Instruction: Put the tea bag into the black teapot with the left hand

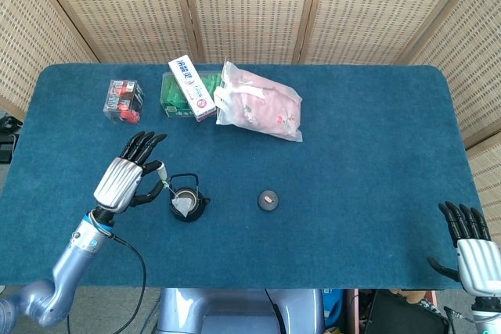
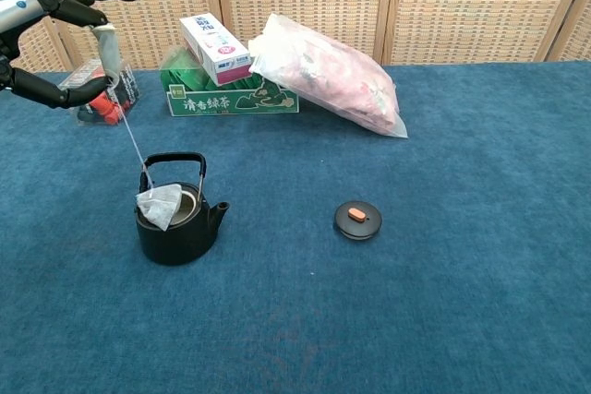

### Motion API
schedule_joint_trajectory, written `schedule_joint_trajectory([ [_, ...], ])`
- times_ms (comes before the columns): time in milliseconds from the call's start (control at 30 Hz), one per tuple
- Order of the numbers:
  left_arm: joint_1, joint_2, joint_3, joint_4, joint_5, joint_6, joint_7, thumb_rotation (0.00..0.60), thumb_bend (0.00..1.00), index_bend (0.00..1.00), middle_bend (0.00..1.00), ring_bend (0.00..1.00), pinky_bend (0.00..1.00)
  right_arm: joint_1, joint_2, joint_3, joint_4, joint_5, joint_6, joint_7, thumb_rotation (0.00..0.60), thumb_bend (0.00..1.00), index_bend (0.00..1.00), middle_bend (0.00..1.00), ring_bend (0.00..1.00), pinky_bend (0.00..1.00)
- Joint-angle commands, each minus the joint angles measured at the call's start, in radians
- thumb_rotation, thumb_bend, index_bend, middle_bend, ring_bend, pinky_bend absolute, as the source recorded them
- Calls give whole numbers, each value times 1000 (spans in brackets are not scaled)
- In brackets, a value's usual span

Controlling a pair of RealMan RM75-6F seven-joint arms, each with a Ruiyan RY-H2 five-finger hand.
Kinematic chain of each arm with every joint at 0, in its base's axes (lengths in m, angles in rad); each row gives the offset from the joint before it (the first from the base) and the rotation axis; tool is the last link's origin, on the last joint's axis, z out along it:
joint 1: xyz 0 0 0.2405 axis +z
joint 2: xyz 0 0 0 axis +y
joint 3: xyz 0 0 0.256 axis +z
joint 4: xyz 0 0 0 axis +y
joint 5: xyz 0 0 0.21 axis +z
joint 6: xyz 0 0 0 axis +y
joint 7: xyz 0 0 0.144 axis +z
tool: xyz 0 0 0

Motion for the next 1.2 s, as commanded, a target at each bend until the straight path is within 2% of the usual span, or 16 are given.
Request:
schedule_joint_trajectory([
  [33, 0, -2, 7, 10, -5, -7, 2, 600, 481, 638, 88, 0, 0, 1, 0, 0, -2, -1, -1, -3, 600, 102, 29, 155, 0, 0],
  [233, 20, -8, 26, 44, -2, 20, -4, 600, 481, 638, 88, 0, 0, 2, 2, -1, -9, 1, -5, -10, 600, 101, 29, 155, 0, 0],
  [633, 84, -7, 129, 69, 88, 87, 85, 600, 481, 638, 88, 0, 0, 3, 5, -2, -21, -1, -5, -23, 600, 102, 29, 155, 0, 0],
  [800, 113, -9, 147, 66, 82, 100, 162, 600, 481, 638, 88, 0, 0, 2, 6, -2, -23, 0, -4, -24, 600, 102, 29, 155, 0, 0],
  [1200, 162, -16, 195, 76, 61, 84, 219, 600, 481, 638, 88, 0, 0, -1, 8, -4, -21, 0, -2, -20, 600, 101, 29, 166, 0, 0],
])
